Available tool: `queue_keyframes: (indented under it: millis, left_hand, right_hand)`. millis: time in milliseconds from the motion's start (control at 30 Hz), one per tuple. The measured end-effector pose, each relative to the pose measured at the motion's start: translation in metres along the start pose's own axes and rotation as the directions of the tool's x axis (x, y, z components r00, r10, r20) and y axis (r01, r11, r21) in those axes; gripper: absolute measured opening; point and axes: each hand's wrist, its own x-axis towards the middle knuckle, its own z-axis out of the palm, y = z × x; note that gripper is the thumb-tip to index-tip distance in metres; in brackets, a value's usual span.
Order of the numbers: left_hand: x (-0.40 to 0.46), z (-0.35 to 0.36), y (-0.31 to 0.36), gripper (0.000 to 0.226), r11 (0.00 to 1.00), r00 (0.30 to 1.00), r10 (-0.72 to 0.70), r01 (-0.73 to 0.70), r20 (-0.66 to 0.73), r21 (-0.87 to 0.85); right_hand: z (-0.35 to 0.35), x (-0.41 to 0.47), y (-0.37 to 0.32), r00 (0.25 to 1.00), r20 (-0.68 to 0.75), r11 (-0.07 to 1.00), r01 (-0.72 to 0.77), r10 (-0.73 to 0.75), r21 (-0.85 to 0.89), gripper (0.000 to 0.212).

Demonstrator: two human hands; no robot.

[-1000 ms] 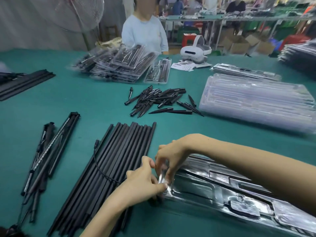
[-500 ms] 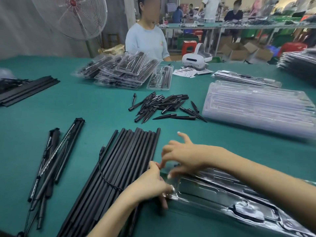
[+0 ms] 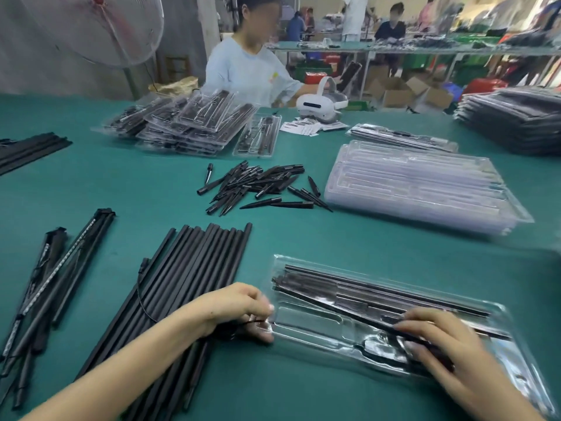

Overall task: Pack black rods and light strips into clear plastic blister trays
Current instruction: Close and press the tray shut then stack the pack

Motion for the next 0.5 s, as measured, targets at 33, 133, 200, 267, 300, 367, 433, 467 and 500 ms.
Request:
queue_keyframes:
  millis: [33,133,200,267,300,367,433,467,500]
  left_hand:
    - [0.000,0.000,0.001,0.017,1.000,1.000,0.005,-0.005,-0.015,0.030]
    - [-0.001,0.001,0.007,0.016,0.998,1.000,-0.022,0.022,0.005,-0.053]
    - [-0.002,0.001,0.008,0.015,0.994,0.999,-0.045,0.044,-0.010,-0.100]
    - [-0.001,0.002,0.008,0.015,0.992,0.998,-0.058,0.054,-0.039,-0.112]
    - [0.000,0.003,0.006,0.015,0.990,0.996,-0.071,0.064,-0.048,-0.122]
    - [0.001,0.005,0.005,0.016,0.986,0.994,-0.093,0.084,-0.056,-0.145]
    - [0.003,0.006,0.004,0.018,0.985,0.993,-0.100,0.090,-0.061,-0.147]
    - [0.003,0.006,0.004,0.018,0.986,0.993,-0.098,0.089,-0.061,-0.143]
    - [0.004,0.005,0.004,0.018,0.986,0.994,-0.095,0.085,-0.062,-0.141]
  right_hand:
    - [0.003,-0.006,0.000,1.000,-0.017,1.000,0.006,-0.007,-0.024,0.052]
    - [0.011,-0.015,0.002,0.996,-0.092,0.995,0.009,-0.018,-0.098,0.052]
    - [0.015,-0.015,0.002,0.990,-0.138,0.992,0.018,-0.036,-0.126,0.050]
    - [0.019,-0.016,0.003,0.986,-0.160,0.988,0.030,-0.055,-0.152,0.049]
    - [0.020,-0.017,0.003,0.985,-0.163,0.986,0.033,-0.060,-0.163,0.048]
    - [0.021,-0.019,0.004,0.986,-0.160,0.984,0.028,-0.056,-0.175,0.048]
    - [0.022,-0.020,0.004,0.986,-0.158,0.983,0.020,-0.049,-0.181,0.049]
    - [0.022,-0.020,0.003,0.986,-0.157,0.983,0.016,-0.046,-0.184,0.049]
    - [0.023,-0.021,0.003,0.986,-0.160,0.982,0.014,-0.045,-0.189,0.049]
